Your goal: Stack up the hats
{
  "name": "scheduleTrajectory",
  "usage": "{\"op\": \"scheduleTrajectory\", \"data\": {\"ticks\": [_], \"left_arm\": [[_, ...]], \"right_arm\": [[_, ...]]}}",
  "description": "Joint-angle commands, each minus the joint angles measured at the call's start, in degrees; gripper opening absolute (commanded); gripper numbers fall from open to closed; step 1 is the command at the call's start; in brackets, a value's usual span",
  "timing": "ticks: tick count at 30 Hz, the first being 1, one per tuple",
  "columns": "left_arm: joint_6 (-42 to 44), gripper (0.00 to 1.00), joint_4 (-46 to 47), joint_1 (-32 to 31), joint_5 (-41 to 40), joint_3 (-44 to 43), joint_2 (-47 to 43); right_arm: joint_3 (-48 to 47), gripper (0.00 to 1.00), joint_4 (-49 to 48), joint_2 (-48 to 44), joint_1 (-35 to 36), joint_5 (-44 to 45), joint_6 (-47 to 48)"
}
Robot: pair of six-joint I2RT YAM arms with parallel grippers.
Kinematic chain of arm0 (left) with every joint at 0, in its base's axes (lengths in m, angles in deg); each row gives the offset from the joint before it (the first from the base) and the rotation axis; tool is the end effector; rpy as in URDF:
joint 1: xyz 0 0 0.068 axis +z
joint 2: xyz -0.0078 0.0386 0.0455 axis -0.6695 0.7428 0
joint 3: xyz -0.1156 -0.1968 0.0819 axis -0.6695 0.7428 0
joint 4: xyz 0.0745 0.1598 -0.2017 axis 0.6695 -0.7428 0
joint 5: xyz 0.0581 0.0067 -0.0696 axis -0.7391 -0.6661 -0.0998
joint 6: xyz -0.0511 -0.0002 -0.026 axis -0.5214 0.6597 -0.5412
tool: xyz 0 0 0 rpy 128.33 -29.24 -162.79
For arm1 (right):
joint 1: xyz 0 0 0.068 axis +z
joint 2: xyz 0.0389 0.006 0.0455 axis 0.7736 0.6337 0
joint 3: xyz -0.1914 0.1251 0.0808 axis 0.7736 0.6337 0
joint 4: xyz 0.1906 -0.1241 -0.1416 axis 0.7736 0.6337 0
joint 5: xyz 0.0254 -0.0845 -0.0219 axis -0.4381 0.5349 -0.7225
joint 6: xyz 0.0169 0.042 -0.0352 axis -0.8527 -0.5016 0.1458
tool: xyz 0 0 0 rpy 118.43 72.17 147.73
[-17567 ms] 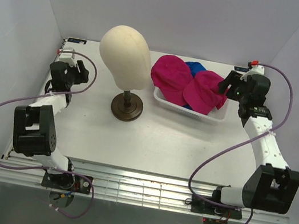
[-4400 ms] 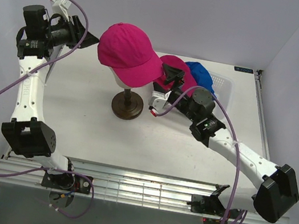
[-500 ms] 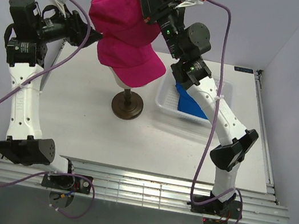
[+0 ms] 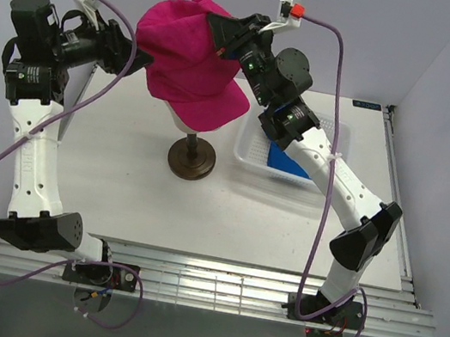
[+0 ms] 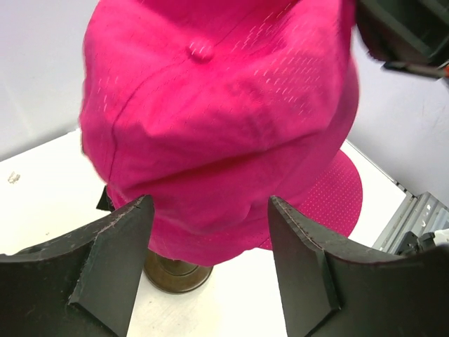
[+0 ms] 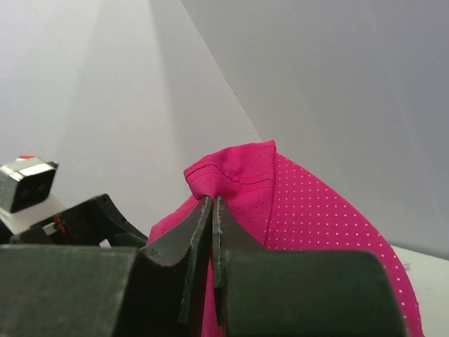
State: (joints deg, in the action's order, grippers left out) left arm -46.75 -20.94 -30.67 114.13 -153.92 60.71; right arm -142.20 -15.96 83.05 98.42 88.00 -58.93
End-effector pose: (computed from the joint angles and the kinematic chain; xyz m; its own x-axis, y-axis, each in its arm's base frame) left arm 0.2727 0.0200 0.4967 -0.2571 -0.0943 -0.9618 0.6802 0.6893 -0.2494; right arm 0.2769 0.2941 0.5126 -0.0309 0.7337 -0.6787 -0.7175 0.4565 0.5262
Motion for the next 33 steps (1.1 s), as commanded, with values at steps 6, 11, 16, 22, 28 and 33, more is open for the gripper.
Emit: {"op": "scheduleTrajectory", "data": {"ticks": [6, 11, 16, 22, 28, 33], "left_arm": [[0.56, 0.8, -0.93, -0.1, -1.09, -2.62, -2.15], [1.09, 0.87, 0.47, -0.1, -4.6, -0.95, -1.54], [1.0, 0.88, 1.97, -0.19, -4.87, 0.46, -0.04], [-0.58, 0.88, 4.34, -0.37, -2.32, 4.14, 0.05], [-1.2, 0.88, 5.31, -1.16, -2.06, 4.33, 0.75], [-1.73, 0.84, 5.31, -1.16, 0.66, 3.27, -0.04]], "right_arm": [[11.01, 0.08, -0.98, -5.54, -1.25, 1.6, -4.22], [14.36, 0.08, -0.46, -6.78, -2.13, 1.08, -5.19], [16.73, 0.08, -0.46, -8.1, -2.39, 1.51, -4.23], [16.74, 0.08, 0.15, -9.07, -2.92, -0.06, -2.03], [16.56, 0.1, 3.14, -8.98, -3.01, -1.12, -1.32], [19.54, 0.11, 3.93, -10.82, -4.24, -1.12, -1.15]]}}
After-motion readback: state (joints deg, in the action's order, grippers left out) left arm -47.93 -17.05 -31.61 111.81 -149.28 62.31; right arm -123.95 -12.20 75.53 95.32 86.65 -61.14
